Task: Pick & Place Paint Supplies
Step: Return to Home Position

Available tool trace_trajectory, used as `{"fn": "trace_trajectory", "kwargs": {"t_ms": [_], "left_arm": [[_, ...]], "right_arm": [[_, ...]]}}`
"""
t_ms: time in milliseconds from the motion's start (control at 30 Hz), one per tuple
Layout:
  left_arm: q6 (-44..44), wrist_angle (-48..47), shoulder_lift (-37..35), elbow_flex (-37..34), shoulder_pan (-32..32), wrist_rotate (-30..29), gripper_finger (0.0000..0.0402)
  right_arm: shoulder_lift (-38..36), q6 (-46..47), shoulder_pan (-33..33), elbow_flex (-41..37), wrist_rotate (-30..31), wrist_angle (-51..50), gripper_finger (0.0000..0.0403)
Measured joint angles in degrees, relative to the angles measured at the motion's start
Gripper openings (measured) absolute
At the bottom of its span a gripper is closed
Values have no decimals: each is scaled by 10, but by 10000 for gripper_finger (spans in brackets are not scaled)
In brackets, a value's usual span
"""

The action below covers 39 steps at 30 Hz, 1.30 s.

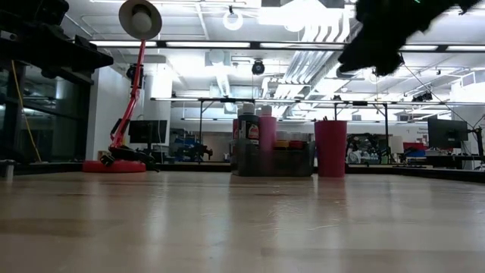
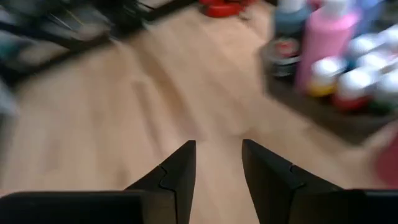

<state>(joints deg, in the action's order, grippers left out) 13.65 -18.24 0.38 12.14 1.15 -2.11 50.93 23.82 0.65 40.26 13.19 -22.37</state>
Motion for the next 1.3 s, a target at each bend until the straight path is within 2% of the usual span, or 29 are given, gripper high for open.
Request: {"fn": "trace_trajectory", "kwargs": {"t_ms": [100,233,367,533,900,1033,1300], "left_arm": [[0,0,0,0,0,0,145],[0,0,0,0,0,0,145],[0,0,0,0,0,0,145],[0,0,0,0,0,0,145],[0,0,0,0,0,0,145],[0,0,0,0,0,0,145],[0,0,0,0,0,0,145]], "right_arm": [[-60,57,-17,-109,-30,130,123],[-129,113,-31,-237,-27,275,123],[-211,133,-33,-321,-29,342,123],[-308,138,-33,-367,-29,326,123],[-465,124,-33,-373,-32,181,123],[-490,101,-32,-373,-30,179,123],[-493,76,-32,-373,-45,175,123]]}}
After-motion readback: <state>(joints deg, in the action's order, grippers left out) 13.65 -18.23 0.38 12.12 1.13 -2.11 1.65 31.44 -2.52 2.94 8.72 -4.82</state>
